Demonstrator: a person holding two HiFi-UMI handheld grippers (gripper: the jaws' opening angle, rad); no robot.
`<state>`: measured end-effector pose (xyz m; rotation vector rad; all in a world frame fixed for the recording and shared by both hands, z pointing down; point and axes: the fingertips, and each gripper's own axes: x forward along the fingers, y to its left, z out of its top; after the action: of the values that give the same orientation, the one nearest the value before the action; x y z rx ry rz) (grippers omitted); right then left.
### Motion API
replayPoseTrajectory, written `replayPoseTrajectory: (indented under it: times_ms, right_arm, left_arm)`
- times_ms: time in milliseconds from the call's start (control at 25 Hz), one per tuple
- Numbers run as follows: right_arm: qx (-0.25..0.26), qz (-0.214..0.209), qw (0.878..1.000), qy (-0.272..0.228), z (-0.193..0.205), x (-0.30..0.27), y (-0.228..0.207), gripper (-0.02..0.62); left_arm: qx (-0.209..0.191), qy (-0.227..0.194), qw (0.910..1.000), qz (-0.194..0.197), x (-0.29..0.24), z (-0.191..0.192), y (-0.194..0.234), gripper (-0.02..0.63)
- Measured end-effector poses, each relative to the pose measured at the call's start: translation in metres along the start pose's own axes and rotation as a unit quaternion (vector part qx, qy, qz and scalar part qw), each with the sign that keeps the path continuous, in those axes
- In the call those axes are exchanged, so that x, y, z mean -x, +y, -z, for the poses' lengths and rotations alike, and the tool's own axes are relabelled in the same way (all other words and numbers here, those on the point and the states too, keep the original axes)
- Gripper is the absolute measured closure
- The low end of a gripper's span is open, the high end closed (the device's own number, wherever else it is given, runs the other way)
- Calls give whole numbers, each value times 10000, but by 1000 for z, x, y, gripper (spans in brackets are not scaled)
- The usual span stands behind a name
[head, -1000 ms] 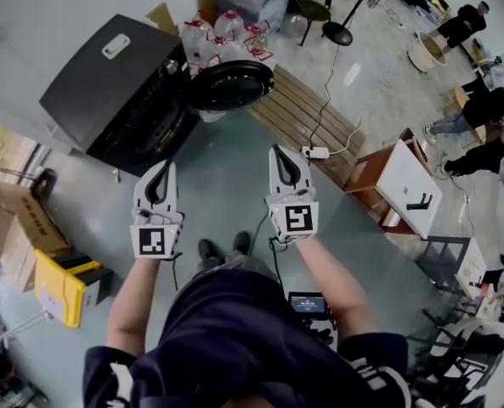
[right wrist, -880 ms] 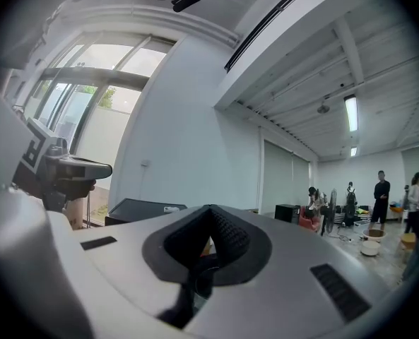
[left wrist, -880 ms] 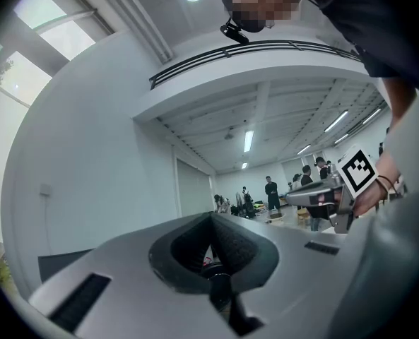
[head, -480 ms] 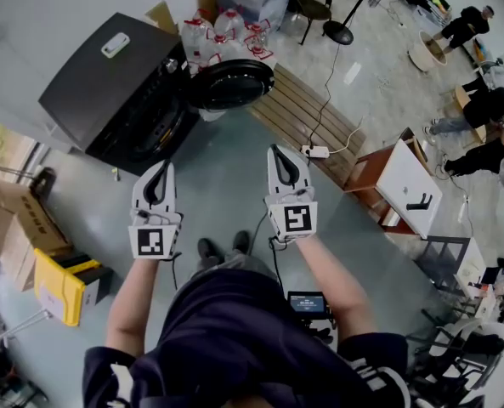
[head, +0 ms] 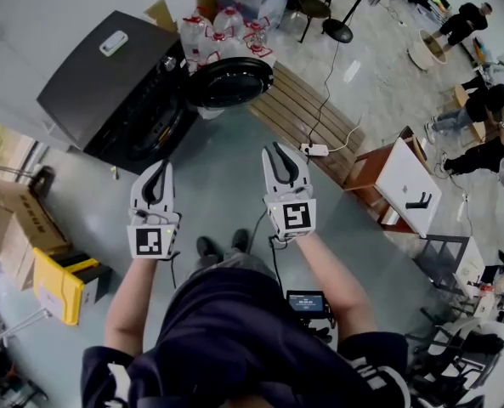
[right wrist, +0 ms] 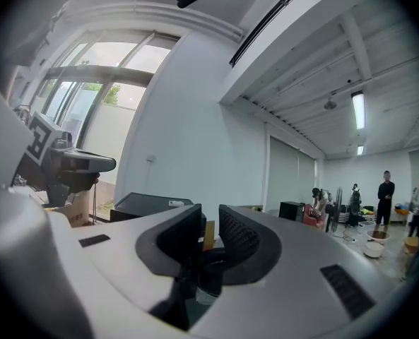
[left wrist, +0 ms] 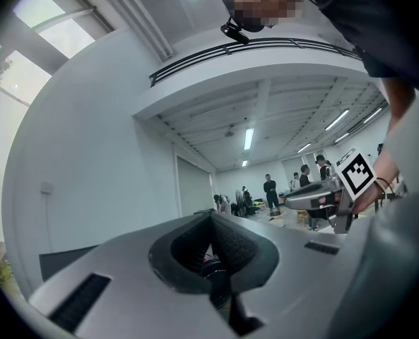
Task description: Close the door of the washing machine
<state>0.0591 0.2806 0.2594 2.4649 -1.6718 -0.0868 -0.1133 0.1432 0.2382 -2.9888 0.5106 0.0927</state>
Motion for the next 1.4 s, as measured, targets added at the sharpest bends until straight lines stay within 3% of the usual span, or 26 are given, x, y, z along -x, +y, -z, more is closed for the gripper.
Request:
replayPoseTrajectory:
  times_ms: [400,840,1400]
  right_arm:
    - [-83,-427,9985,332,15,-4,6,333]
    - [-21,-621,9969,483,25,-2,6,273]
    - [40,-781,9948,656,45,-3,-22,264]
  left_arm:
    - [-2,61,10000,-20,2,3,1,583]
    - [2,118,9999,-7,1,8,-4,583]
    - [-23,232,9997,-99,-11,9,-17,583]
